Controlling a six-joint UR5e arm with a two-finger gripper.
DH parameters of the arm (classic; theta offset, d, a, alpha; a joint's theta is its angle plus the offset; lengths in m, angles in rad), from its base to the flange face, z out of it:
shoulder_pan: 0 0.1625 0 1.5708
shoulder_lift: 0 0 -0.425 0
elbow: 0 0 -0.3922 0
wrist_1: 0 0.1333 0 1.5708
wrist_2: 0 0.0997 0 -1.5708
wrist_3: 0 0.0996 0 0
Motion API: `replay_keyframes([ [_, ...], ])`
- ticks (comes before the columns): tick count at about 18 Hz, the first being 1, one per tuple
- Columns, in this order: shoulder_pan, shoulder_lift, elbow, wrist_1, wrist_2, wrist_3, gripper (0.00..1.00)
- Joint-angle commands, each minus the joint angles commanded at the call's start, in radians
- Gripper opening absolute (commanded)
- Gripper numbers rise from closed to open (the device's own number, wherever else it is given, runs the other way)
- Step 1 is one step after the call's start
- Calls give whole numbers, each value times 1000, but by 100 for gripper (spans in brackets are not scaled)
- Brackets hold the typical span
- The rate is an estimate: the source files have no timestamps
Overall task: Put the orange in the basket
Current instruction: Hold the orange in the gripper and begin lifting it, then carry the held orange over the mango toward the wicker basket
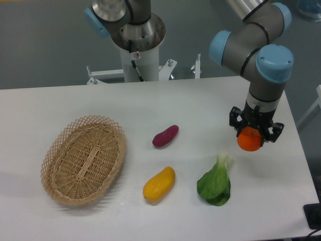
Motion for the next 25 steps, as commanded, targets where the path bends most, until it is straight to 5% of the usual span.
replay_keyframes([
  [19,-41,12,-12,-14,2,-9,60],
  [25,-95,9,-18,-2,0,-124,60],
])
